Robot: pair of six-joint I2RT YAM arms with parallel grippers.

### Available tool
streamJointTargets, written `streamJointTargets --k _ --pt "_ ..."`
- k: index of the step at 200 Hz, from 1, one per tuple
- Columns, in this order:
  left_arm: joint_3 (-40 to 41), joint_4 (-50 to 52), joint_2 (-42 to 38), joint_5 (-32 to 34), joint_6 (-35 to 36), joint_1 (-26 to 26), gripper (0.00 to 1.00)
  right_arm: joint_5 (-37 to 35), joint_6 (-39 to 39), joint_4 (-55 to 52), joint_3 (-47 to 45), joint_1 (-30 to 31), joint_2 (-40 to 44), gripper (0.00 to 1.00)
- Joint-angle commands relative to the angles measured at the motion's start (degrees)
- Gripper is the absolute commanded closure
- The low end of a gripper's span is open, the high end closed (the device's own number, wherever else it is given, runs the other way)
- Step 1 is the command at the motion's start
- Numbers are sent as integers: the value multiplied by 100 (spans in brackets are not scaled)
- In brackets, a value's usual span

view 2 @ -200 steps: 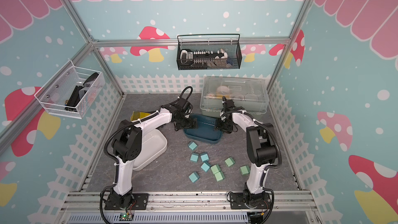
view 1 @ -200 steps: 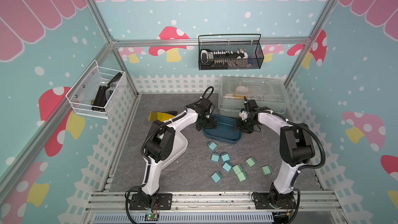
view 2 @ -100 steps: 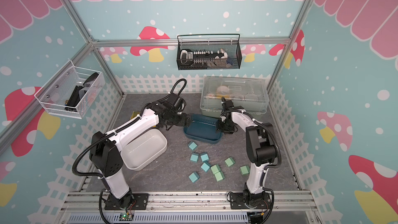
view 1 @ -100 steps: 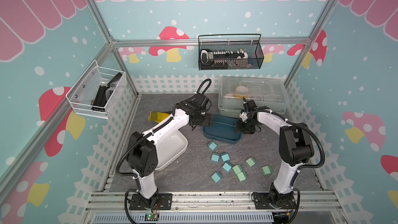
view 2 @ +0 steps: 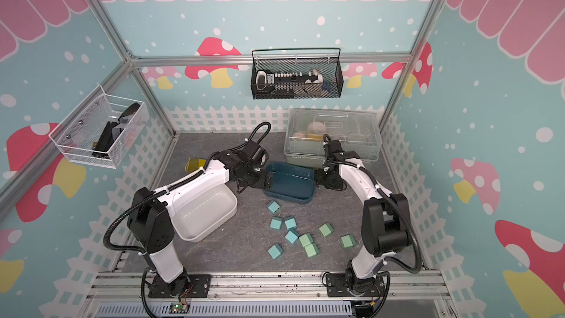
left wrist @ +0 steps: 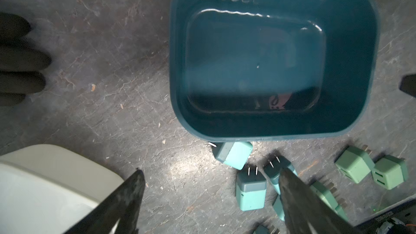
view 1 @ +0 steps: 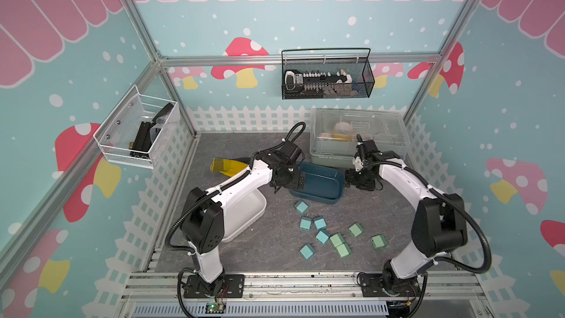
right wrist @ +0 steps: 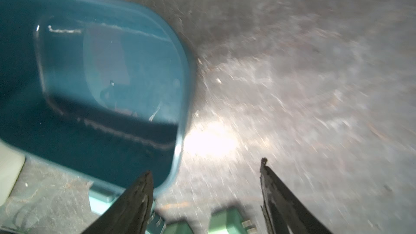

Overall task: Place the plugs by color into the storage box
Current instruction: Adjust the storage box at the center of the board, then pick up the plug from the center of the board.

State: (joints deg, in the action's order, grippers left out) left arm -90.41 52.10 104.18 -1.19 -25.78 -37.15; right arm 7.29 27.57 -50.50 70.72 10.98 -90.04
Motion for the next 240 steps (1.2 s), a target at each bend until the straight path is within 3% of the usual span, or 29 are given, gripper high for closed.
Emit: streamJointTargets --k 1,36,71,122,155,240 --pt "-310 -15 302 119 -181 41 10 172 519 -584 -724 15 605 25" --pt "-756 -15 706 -89 -208 193 11 522 969 -302 -2119 10 1395 24" --pt "-1131 7 1043 -347 -281 402 11 941 1595 181 -2901 37 1739 24" --pt "-1586 231 1431 -251 -50 431 12 995 2613 828 -3497 89 1879 24" --pt "-1577 232 1458 -291 -94 430 12 702 2746 1057 -3492 93 1551 27" --pt "-1302 168 1274 -165 -129 431 12 11 1833 840 -2521 115 386 64"
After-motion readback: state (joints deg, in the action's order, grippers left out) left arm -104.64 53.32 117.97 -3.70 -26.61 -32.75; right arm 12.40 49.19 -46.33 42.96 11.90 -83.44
